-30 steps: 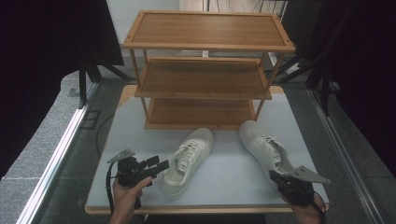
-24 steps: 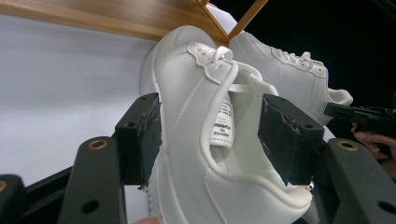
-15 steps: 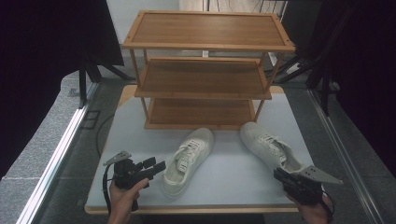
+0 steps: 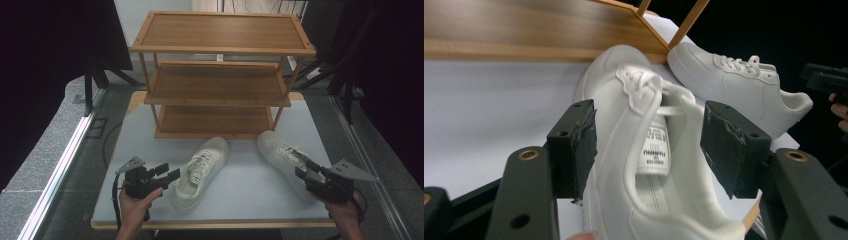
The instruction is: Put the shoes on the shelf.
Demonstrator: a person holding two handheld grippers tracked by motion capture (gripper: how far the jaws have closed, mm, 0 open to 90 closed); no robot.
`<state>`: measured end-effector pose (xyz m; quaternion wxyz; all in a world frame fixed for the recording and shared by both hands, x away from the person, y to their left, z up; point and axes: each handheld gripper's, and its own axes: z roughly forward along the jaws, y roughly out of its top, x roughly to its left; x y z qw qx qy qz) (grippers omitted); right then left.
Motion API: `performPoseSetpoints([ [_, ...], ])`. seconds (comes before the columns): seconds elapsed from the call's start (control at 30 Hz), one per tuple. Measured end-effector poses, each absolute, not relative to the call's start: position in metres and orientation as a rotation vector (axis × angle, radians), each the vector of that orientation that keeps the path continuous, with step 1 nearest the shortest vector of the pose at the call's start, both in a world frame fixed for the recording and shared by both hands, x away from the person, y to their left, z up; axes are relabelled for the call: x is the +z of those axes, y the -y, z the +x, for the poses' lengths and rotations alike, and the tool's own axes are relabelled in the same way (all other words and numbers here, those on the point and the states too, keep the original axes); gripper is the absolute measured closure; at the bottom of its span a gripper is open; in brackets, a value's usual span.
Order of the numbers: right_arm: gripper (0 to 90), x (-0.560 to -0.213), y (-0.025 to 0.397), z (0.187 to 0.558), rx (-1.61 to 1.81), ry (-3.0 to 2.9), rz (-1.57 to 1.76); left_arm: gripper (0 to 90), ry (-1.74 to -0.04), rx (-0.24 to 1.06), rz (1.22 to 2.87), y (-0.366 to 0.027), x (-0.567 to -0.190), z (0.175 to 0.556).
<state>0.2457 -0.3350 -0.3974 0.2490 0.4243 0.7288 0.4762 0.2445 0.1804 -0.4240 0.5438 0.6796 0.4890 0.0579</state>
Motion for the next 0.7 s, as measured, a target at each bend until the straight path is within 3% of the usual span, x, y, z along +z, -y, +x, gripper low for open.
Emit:
performPoseSetpoints([
  [0.3,45.4,-0.388,0.363,0.276,1.275,-1.991,1.2,40.1,-1.118,0.183,1.657,-0.163,-0.412,0.259],
  [0.7,43.4,-0.4,0.365,0.312,1.231,-2.075,1.207,40.0,-1.125,0.205,1.744,-0.152,-0.415,0.284],
])
